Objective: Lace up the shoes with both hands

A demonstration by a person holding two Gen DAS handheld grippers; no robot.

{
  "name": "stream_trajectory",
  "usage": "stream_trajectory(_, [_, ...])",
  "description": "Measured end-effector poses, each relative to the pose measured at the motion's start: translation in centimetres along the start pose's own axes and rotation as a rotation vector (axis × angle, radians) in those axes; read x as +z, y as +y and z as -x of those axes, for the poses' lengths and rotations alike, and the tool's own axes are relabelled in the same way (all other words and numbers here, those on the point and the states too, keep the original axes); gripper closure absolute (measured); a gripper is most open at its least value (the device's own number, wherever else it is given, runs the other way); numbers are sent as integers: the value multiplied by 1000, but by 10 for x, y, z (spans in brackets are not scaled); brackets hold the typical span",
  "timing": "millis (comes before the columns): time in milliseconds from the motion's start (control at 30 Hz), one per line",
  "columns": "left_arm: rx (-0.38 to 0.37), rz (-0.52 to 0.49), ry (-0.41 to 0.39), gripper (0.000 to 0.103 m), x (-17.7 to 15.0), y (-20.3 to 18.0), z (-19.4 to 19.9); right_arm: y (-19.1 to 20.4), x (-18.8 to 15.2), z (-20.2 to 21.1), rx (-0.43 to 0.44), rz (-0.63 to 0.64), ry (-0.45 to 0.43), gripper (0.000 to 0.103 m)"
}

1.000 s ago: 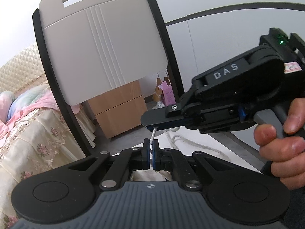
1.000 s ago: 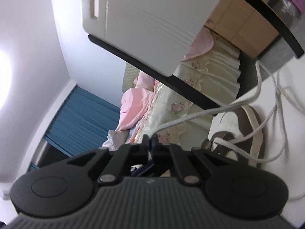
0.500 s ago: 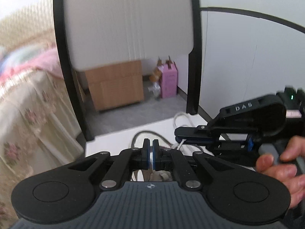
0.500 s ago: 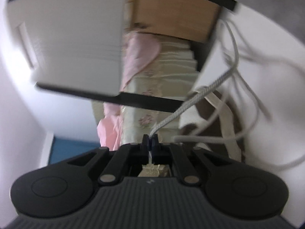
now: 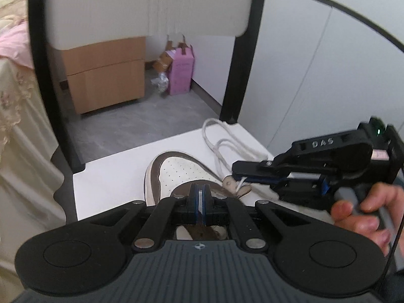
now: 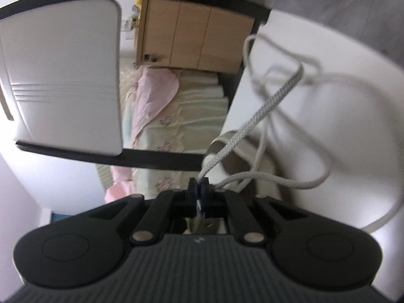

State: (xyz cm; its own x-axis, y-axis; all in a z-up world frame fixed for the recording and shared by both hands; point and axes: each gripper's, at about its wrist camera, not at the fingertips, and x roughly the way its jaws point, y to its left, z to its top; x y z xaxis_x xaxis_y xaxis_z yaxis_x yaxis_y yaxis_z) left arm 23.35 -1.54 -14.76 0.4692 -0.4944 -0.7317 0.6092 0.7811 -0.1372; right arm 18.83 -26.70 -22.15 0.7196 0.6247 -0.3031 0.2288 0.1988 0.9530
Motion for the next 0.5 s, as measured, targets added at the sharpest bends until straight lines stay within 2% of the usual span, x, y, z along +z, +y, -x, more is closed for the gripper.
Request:
stream_trajectory(333, [-82,-196,100,100,-1,-13,-24,13,3,-16,-57,191,14,100])
stream_trajectory(500, [-87,-240,99,100,-5,-17,-27,27,-3,-21,-109,349,16,100])
